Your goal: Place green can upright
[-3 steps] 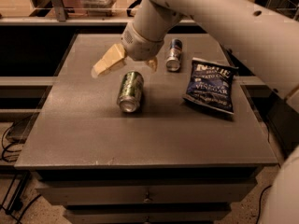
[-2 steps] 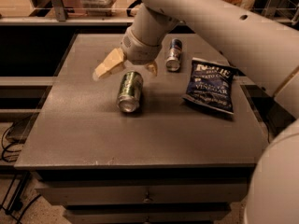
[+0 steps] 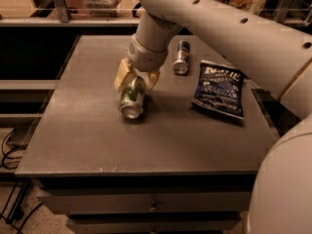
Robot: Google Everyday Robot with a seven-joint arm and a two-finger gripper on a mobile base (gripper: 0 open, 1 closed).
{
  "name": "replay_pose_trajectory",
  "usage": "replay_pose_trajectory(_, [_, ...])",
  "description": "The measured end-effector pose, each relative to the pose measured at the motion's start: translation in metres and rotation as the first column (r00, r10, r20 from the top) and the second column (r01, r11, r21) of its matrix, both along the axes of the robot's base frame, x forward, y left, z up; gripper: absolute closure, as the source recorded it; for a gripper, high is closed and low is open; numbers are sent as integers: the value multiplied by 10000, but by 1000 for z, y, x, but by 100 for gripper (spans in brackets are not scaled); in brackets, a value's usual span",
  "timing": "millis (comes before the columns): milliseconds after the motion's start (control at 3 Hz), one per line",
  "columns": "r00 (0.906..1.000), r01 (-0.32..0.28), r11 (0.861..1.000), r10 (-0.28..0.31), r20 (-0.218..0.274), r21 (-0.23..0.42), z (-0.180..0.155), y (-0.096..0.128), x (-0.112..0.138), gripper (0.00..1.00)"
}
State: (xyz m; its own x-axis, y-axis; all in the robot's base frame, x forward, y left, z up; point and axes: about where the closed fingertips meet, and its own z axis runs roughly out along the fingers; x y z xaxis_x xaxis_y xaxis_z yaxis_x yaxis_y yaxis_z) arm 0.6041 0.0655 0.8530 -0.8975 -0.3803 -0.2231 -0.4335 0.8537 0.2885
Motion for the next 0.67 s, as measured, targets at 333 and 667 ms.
replay_pose_trajectory(333, [9996,67,9998,-62,275,-212,10,-2,-1,64])
replay_pose_trajectory(667, [9969,18,9997,2,782,-261,27,-5,0,88])
